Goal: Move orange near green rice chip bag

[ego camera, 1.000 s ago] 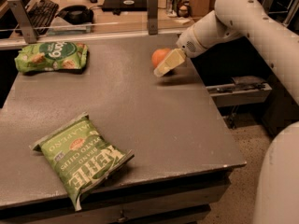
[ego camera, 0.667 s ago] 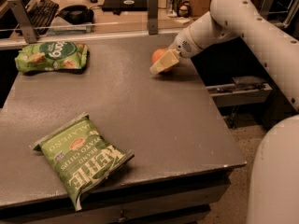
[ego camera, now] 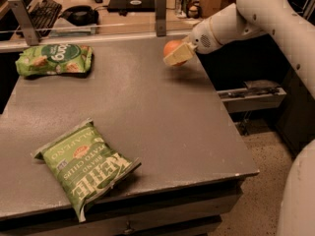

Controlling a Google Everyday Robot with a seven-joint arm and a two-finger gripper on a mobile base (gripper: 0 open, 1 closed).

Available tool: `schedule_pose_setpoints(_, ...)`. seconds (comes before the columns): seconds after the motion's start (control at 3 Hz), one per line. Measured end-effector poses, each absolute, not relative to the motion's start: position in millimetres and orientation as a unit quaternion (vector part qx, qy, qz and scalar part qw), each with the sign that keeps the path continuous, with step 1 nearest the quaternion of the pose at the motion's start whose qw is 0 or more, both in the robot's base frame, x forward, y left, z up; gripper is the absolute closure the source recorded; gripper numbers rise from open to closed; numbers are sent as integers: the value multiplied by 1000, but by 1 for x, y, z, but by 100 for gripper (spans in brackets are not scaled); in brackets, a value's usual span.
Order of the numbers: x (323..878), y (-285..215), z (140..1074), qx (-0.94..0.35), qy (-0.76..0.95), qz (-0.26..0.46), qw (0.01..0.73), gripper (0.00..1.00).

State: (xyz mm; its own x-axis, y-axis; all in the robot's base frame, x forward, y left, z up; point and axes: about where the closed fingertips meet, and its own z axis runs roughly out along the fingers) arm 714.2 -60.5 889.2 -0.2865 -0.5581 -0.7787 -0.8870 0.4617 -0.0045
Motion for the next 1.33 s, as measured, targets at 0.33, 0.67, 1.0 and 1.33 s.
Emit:
schedule_pose_setpoints(0.33, 714, -58, 888, -470, 770, 224, 369, 96)
schedule_pose_setpoints(0.67, 706, -49, 882, -477, 764, 237, 365, 100)
schedule_pose_setpoints(1.0, 674, -23, 889, -495, 733, 268, 382, 100)
schedule_pose_setpoints(1.33, 635, 25, 891, -530, 688, 302, 393, 100)
